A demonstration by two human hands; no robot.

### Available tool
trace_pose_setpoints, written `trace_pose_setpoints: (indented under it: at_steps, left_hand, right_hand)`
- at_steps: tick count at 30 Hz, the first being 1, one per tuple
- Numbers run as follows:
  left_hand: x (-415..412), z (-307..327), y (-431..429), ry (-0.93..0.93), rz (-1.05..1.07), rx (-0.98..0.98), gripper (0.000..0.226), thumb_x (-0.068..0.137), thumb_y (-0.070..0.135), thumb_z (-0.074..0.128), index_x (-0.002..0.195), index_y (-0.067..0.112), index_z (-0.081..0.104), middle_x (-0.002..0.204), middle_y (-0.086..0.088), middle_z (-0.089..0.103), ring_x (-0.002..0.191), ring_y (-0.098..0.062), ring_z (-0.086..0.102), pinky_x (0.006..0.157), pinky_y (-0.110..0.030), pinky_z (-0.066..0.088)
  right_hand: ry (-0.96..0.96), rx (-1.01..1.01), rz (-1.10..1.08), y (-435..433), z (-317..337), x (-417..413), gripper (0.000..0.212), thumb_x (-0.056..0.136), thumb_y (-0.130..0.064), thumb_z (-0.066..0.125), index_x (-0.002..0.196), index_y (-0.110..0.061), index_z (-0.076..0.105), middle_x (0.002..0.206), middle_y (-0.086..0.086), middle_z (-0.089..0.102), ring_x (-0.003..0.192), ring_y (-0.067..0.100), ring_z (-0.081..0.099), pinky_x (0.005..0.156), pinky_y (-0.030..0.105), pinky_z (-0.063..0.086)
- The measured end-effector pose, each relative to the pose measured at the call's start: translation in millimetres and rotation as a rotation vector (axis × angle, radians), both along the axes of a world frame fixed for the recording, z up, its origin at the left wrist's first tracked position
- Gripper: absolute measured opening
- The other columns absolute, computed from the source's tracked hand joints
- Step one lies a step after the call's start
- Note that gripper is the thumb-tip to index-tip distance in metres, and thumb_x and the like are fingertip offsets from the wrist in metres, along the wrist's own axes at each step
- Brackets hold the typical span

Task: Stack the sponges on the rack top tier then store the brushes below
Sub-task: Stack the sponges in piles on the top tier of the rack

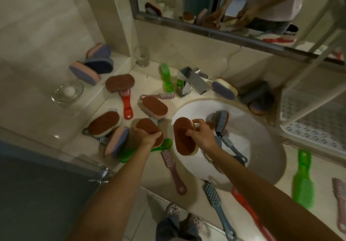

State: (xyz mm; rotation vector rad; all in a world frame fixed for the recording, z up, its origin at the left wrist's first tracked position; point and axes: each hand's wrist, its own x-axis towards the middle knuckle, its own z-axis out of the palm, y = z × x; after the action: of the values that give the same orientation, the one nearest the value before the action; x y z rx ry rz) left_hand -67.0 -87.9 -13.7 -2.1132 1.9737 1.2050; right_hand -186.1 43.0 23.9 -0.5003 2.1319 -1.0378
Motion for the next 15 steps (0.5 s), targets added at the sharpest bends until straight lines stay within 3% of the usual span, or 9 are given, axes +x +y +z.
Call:
trace_pose_setpoints:
  at_steps: [5, 8, 12, 15]
  left_hand:
    - [-10.0, -13.0, 1.5, 0.331, 0.141, 0.185, 0.07, 0.086, 0.027, 0.062, 0.142, 0.004, 0.029, 0.146, -0.016, 0.035, 0.135, -0.034, 0.033, 0.114, -0.042, 0.026]
    - [-12.7, -0.8, 12.2, 0.252, 0.195, 0.013, 0.063, 0.082, 0.026, 0.066, 0.133, -0.001, 0.04, 0.138, -0.02, 0.043, 0.129, -0.036, 0.039, 0.109, -0.045, 0.03]
    - [-17.0, 36.1, 36.5, 0.409, 0.337, -0.199, 0.057, 0.076, 0.015, 0.069, 0.126, 0.002, 0.045, 0.134, -0.018, 0.046, 0.128, -0.033, 0.038, 0.11, -0.043, 0.028]
    - [-37.8, 75.8, 49.7, 0.672, 0.341, -0.245, 0.057, 0.075, 0.012, 0.07, 0.125, 0.007, 0.043, 0.133, -0.014, 0.046, 0.123, -0.028, 0.042, 0.105, -0.04, 0.037]
  right_hand:
    - [0.026, -0.042, -0.111, 11.9, 0.6, -8.3, 0.047, 0.083, -0.018, 0.063, 0.125, -0.016, 0.042, 0.114, 0.008, 0.054, 0.103, 0.024, 0.054, 0.091, 0.041, 0.049]
    - [0.031, -0.115, -0.227, 18.4, 3.5, -10.2, 0.045, 0.082, -0.014, 0.063, 0.12, -0.013, 0.039, 0.109, 0.011, 0.055, 0.101, 0.026, 0.056, 0.09, 0.041, 0.049]
    - [0.141, -0.226, -0.304, 25.9, 23.4, -14.7, 0.034, 0.082, -0.011, 0.062, 0.1, -0.016, 0.033, 0.082, -0.005, 0.048, 0.076, 0.009, 0.051, 0.061, 0.016, 0.04]
    - [0.215, -0.326, -0.295, 31.0, 52.4, -19.5, 0.029, 0.083, -0.01, 0.06, 0.095, -0.015, 0.034, 0.083, 0.001, 0.05, 0.081, 0.018, 0.055, 0.071, 0.033, 0.051]
